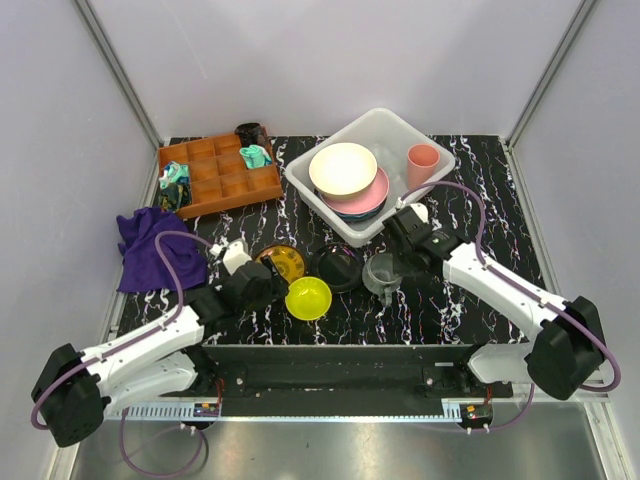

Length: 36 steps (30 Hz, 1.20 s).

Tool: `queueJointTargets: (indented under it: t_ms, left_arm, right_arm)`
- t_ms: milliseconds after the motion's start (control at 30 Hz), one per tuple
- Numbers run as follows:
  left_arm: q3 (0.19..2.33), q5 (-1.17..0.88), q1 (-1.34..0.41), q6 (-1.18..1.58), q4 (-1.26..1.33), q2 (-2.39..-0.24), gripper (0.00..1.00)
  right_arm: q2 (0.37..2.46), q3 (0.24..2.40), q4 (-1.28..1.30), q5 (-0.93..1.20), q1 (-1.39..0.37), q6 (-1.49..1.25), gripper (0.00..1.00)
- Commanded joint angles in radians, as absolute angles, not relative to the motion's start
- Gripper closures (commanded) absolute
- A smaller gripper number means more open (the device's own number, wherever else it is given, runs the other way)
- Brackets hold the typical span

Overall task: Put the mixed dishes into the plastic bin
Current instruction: Pick up the cup at the center of the board, then place the cup at the center of the board.

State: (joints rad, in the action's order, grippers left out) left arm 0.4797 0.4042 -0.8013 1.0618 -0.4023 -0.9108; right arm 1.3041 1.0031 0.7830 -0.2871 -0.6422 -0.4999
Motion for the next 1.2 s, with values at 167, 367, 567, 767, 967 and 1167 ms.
queueJointTargets:
  t_ms: [167,367,567,767,967,1167]
  left_arm:
    - [0.457,0.422,-0.764,1.043,-0.379,-0.874,0.18]
    - [0.456,0.416,-0.753,1.04,-0.377,-0.884,0.18]
    - [0.459,0.413,-0.749,1.037,-0.382,-0.887,0.18]
    - [0.459,0.41,-0.747,1.04,-0.38,-0.887,0.18]
    - [0.451,0.411,-0.746,1.042,-0.382,-0.884,0.18]
    - [0.445,0.414,-0.744,1.046,-0.382,-0.874,0.18]
  right_arm:
    - [1.255,0.968,0.781,-0.367,-0.638,-0.549,1.0]
    - [1.273,0.936,0.779,-0.356,-0.635,-0.563,1.0]
    - [1.293,0.919,0.762,-0.339,-0.63,-0.565,0.99]
    - [1.31,0.92,0.761,-0.327,-0.629,-0.566,0.94]
    - [1.312,0.92,0.758,-0.324,-0.629,-0.565,0.9]
    - [1.313,0.92,0.759,-0.319,-0.627,-0.561,0.75]
